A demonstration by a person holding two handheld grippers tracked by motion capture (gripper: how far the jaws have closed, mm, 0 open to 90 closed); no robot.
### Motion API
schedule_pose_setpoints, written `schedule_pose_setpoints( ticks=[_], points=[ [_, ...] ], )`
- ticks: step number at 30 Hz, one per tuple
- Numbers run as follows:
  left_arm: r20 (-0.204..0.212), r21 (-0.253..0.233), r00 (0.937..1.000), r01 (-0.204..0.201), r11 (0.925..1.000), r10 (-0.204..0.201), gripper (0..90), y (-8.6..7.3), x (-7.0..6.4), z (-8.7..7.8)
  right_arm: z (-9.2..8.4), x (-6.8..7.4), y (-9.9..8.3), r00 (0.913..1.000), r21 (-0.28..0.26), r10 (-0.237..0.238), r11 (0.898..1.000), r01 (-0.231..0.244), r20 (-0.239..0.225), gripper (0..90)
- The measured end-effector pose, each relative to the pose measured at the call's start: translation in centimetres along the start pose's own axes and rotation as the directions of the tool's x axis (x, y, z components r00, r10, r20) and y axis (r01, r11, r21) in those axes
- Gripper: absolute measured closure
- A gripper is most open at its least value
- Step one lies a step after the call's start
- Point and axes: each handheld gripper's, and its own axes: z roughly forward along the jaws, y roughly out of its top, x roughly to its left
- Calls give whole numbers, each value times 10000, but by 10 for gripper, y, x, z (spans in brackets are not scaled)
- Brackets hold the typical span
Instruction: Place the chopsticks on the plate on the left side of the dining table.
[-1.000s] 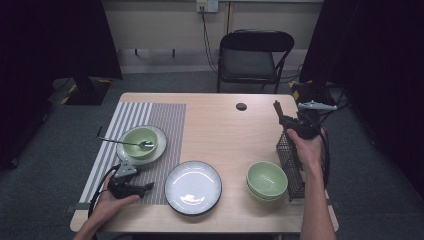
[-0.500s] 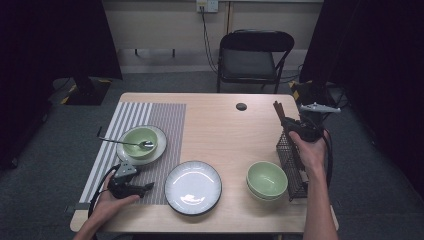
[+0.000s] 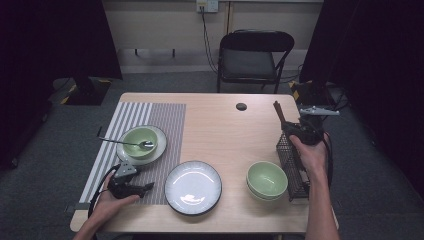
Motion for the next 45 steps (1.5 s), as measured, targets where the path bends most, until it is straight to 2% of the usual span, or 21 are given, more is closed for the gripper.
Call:
schedule_pose_setpoints(
  ticks=[4,7,17,26,32,35,40,45],
  points=[
    [1,-1,10000,2,10000,-2,224,0,0,0,-2,0,1,9999,-72,-60,10000,61,126,799],
    [1,0,10000,-1,10000,1,225,0,0,0,-6,-1,2,10000,-478,-50,9988,53,53,802],
    [0,-2,10000,-1,10000,1,225,0,0,0,-13,0,10,9998,-1024,-17,9947,-6,-219,829],
    [-1,-2,10000,1,10000,-1,224,0,0,0,-12,-1,9,9997,-1120,14,9937,-41,-249,834],
    [0,-2,10000,-1,10000,1,224,0,0,0,-16,-2,14,9991,-1388,-74,9903,16,-410,837],
    [0,1,10000,-7,10000,7,224,0,0,0,-18,-2,17,9978,-1592,24,9872,-129,-657,836],
    [0,-2,10000,-4,10000,4,225,0,0,0,-22,0,23,9974,-1863,-33,9824,-103,-723,837],
    [-2,0,10000,-6,10000,6,224,0,0,0,-26,5,31,9955,-2189,-304,9757,100,-902,836]
  ],
)
